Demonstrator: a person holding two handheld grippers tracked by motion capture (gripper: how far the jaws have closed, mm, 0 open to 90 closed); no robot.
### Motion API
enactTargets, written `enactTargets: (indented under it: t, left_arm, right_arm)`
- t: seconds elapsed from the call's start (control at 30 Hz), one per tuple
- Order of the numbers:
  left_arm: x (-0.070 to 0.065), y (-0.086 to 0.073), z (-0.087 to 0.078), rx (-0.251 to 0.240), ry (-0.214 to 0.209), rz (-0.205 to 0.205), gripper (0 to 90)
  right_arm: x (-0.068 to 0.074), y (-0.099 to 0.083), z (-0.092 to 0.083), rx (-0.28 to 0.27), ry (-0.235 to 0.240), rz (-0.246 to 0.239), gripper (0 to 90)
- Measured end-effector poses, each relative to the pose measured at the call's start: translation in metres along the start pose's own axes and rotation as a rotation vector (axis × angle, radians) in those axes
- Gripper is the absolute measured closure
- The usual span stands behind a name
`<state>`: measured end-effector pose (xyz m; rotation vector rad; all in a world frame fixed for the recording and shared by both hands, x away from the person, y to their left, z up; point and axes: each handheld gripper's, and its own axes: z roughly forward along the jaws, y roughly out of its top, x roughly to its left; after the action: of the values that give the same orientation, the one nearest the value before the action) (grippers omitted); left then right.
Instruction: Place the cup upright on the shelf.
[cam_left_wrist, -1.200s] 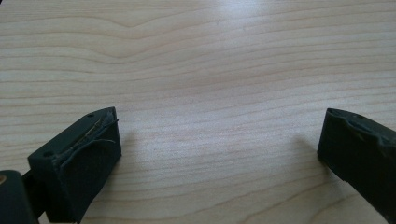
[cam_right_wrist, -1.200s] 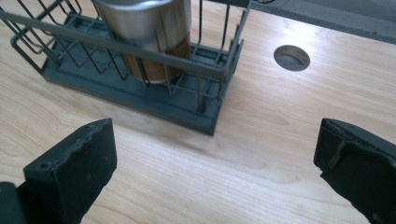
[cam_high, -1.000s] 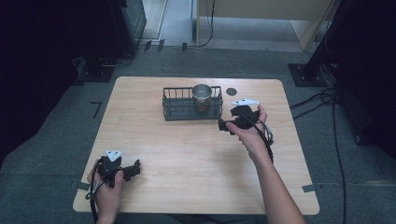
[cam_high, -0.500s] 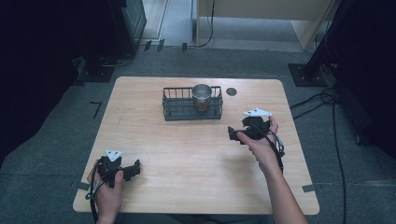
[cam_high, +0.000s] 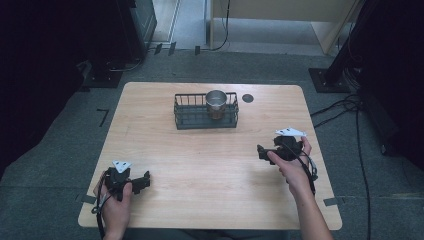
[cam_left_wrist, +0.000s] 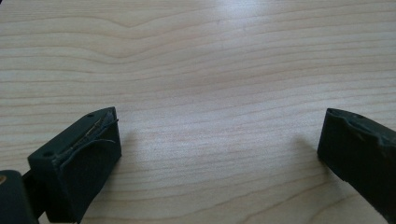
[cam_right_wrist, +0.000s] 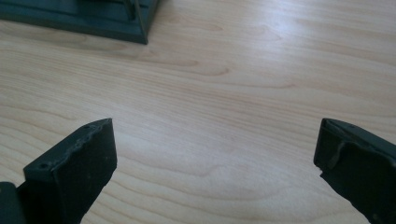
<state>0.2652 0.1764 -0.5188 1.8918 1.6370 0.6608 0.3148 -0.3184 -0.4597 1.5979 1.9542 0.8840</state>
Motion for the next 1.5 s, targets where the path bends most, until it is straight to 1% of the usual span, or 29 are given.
enactTargets:
  t: [0.23,0.53,0.73,0.93,1.13,1.2,1.33,1.5]
  left_arm:
    - [0.000,0.000,0.000,0.000,0.000,-0.001,0.0]
    - [0.000,0.000,0.000,0.000,0.000,-0.001,0.0]
    - [0.000,0.000,0.000,0.000,0.000,-0.001,0.0]
    - [0.000,0.000,0.000,0.000,0.000,0.000,0.0]
    - [0.000,0.000,0.000,0.000,0.000,-0.001,0.0]
    - [0.000,0.000,0.000,0.000,0.000,-0.002,0.0]
    - [0.000,0.000,0.000,-0.001,0.000,0.000,0.0]
    - [0.000,0.000,0.000,-0.001,0.000,-0.003,0.0]
  right_arm:
    - [-0.014,-0.017,-0.002,0.008,-0.016,0.012,0.0]
    - [-0.031,-0.041,-0.006,0.024,-0.033,0.052,0.0]
    - [-0.042,-0.055,-0.010,0.032,-0.047,0.068,0.0]
    - [-0.050,-0.066,-0.016,0.036,-0.060,0.089,0.0]
    - [-0.058,-0.077,-0.020,0.044,-0.073,0.095,0.0]
    - [-0.060,-0.081,-0.022,0.046,-0.081,0.105,0.0]
    - [-0.065,-0.088,-0.026,0.044,-0.098,0.105,0.0]
    - [-0.071,-0.098,-0.031,0.047,-0.110,0.120,0.0]
